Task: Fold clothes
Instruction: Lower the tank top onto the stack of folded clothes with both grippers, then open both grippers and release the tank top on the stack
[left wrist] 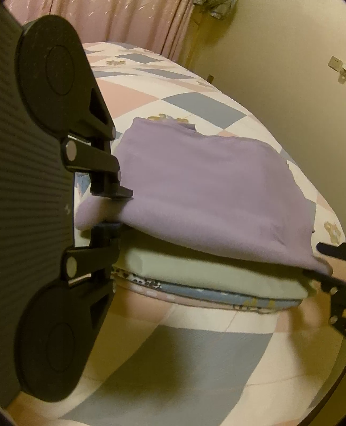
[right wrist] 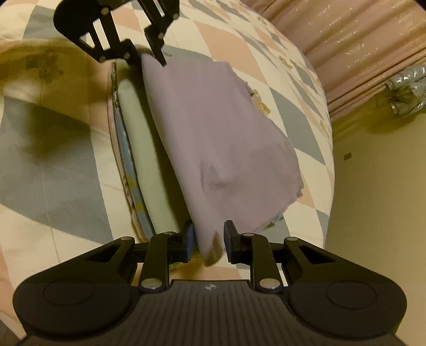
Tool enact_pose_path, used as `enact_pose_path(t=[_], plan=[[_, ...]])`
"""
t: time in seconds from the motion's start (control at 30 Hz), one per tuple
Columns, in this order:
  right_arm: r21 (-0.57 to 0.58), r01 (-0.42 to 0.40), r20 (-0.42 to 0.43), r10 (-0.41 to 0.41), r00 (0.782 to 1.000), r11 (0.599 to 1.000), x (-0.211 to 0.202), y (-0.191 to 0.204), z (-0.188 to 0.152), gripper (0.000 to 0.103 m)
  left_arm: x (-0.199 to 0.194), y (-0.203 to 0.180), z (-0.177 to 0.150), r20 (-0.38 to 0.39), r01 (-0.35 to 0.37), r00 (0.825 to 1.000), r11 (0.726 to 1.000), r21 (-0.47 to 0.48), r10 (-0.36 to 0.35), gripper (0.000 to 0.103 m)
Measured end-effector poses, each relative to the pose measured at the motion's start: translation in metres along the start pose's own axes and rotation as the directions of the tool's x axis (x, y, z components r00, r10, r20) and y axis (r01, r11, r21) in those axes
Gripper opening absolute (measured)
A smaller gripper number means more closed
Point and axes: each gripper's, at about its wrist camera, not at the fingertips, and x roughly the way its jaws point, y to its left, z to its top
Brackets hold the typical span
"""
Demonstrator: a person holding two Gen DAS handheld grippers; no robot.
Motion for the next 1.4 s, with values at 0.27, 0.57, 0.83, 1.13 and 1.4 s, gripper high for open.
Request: enact_pose_path(t=[0.27,0.57,0.83,1.13,1.4], plan=[[0.057,-0.032,-0.015,0.033,0.999,0.998,0.004,-0.008,0.004,0.000,-0.003,-0.006,-0.008,0.008,0.003,1.000,1.000,0.013,-0.003,0.011],[0.050,-0.061,-0.030,0.063,0.998,0.997,-0.001,0.005,0.008,0.000,-0.005,-0.014,-0.017,0.019,-0.013,1.000,0.999,0.034,0.012,0.008],[0.014,-0.054,-0.050,0.054,0.997,0.998,0.003,0.012,0.008,0.009,-0.008,-0.024,-0.022,0.010,-0.038,0.999,0.998,0.040,0.037,0.016],[0.044,-0.090,-0.055,0.093,0.994,0.995,0.001,0.017,0.005,0.002,-0.020,-0.031,-0.031,0.026,-0.032,0.999,0.998,0.051,0.031,0.011],[0.105,-0.106,-0.087,0.115,0.990,0.989,-0.009,0.010,0.001,0.003,-0.025,-0.026,-0.039,-0.012,-0.009,1.000,0.999,0.037,0.009,0.012]])
